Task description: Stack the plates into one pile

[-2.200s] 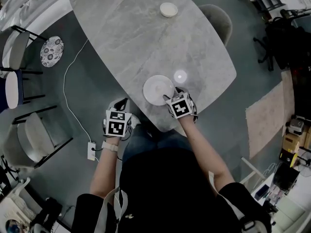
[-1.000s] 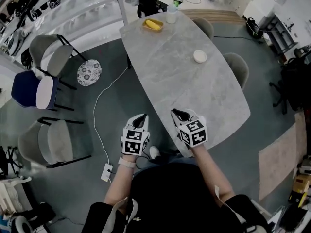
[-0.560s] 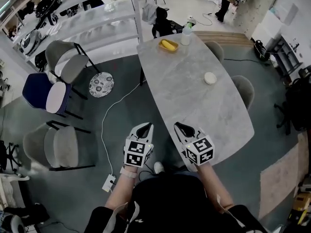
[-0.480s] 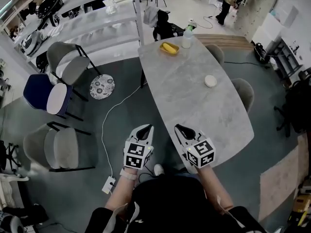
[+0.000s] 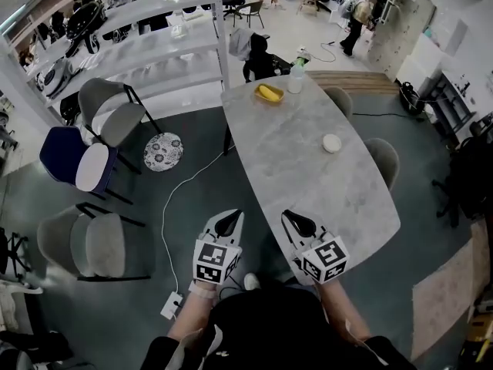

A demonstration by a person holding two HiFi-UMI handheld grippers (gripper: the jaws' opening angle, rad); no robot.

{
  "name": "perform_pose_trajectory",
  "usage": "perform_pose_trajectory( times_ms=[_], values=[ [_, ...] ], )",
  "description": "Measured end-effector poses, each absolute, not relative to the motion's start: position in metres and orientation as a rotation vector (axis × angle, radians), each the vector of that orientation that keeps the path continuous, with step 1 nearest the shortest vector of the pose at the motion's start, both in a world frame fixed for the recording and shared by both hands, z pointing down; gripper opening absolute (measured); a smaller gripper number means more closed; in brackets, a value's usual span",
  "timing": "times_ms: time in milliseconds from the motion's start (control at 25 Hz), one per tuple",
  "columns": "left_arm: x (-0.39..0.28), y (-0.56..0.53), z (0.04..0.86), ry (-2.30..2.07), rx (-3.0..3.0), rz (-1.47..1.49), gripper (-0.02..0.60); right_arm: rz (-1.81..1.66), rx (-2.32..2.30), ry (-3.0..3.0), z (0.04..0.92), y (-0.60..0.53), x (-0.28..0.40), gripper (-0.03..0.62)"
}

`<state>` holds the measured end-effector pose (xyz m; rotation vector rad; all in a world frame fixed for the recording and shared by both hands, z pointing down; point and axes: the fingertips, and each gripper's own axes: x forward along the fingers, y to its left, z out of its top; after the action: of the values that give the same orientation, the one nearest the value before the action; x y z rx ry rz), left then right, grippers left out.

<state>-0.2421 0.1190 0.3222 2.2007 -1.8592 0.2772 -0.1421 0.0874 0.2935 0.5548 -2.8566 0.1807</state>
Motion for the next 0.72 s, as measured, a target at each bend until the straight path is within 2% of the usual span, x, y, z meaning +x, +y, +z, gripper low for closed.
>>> perform_pose_trajectory(
  times_ms=[720],
  values=[
    [-0.226, 0.135, 0.306, -1.898, 2.249, 0.232, 0.009, 0.130, 0.607, -2.887, 0.288, 0.105, -0.119, 0.034]
  ],
)
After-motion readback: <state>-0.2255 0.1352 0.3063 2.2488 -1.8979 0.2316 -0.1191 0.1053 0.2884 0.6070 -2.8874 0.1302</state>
